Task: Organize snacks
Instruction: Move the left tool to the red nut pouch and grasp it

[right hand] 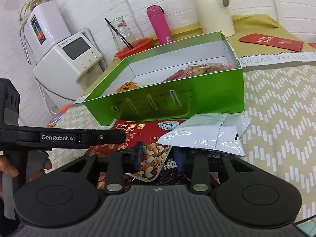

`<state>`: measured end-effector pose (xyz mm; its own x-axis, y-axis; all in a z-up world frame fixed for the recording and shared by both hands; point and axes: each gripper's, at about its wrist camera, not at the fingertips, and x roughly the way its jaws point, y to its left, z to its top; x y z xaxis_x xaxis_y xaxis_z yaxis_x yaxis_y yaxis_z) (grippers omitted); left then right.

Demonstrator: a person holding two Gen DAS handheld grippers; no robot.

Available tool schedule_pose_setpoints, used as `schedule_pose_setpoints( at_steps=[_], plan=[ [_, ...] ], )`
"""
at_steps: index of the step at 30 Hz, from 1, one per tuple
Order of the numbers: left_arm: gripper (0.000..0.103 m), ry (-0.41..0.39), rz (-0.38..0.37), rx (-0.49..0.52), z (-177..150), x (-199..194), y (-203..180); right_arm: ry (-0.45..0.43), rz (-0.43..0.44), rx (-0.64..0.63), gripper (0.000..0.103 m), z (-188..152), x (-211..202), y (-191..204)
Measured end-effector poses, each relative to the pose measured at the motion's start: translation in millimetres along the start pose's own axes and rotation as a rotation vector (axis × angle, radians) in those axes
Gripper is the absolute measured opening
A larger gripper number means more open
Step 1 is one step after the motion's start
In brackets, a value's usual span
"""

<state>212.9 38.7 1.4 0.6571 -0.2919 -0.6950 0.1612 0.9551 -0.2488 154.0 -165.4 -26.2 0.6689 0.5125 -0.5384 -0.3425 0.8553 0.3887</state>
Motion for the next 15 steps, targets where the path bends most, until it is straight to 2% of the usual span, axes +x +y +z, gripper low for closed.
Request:
schedule_pose_setpoints(
  at_steps=[2,3,4,5,6,9,13,14,15],
  plan=[
    [0.055,0.0,-0.001,0.014,-4,-4,-3,-0.004,0.002,-0.019,0.038,-1,-7,1],
    [0.054,-0.003,-0.004,0.009,-6,-7,-3,-0.008,-0.004,-0.038,0.025,-2,-11,3],
    [0.047,-0.005,-0.022,-0.002,-7,-11,-3,-0.013,-0.016,-0.063,0.024,-4,-16,6],
    [0.031,-0.008,-0.042,-0.011,-9,-16,-5,-0.019,-0.014,-0.077,0.024,-6,-21,7],
    [0.025,-0.014,-0.048,-0.007,-11,-22,-8,-0.027,-0.018,-0.086,0.024,-7,-26,9],
    [0.025,-0.022,-0.067,0.029,-25,-39,-22,-0.048,-0.014,-0.105,0.024,-11,-43,13],
    [0.027,-0.02,-0.142,0.016,-49,-58,-24,-0.07,-0.012,-0.144,0.026,-20,-67,11],
    [0.033,-0.019,-0.158,0.012,-55,-61,-23,-0.053,-0.006,-0.143,0.027,-24,-69,8],
    [0.039,-0.01,-0.171,0.005,-58,-61,-22,-0.029,0.01,-0.125,0.035,-27,-69,5]
  ],
)
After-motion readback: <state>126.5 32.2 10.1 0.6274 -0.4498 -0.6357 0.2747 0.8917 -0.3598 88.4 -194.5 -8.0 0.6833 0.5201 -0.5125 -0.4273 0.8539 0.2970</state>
